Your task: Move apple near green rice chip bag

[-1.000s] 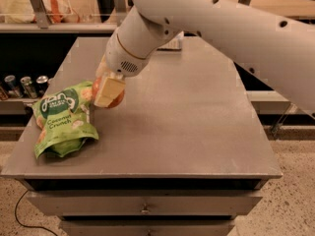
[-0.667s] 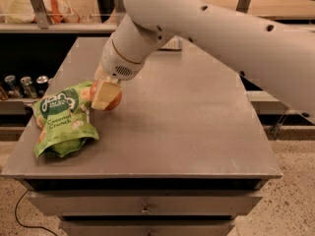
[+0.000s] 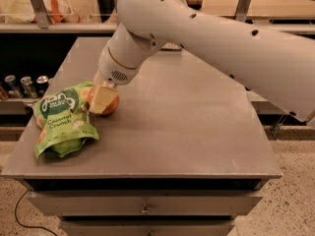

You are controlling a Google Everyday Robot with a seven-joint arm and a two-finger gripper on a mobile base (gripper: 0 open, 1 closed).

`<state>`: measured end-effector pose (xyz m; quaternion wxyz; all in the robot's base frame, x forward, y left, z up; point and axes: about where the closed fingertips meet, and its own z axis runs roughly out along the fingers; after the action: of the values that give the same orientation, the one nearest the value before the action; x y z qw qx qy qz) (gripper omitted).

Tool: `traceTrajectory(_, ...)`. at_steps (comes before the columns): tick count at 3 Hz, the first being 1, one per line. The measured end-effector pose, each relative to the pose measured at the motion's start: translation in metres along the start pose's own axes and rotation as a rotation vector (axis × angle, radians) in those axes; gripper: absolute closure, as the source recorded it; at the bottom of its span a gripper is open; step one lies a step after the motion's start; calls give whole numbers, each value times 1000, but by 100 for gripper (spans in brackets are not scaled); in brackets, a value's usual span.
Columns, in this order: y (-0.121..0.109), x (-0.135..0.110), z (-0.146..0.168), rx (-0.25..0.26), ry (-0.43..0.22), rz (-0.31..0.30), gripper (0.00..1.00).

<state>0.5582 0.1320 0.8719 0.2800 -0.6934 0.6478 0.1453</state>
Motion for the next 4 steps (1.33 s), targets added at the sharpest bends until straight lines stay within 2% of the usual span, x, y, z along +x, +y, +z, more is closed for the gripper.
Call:
traceTrajectory(2, -2, 5, 8, -10, 4, 16, 12)
traceTrajectory(3, -4, 6, 9, -15, 1, 17, 0)
traceTrajectory(4, -6, 12, 5, -18, -1, 11, 0)
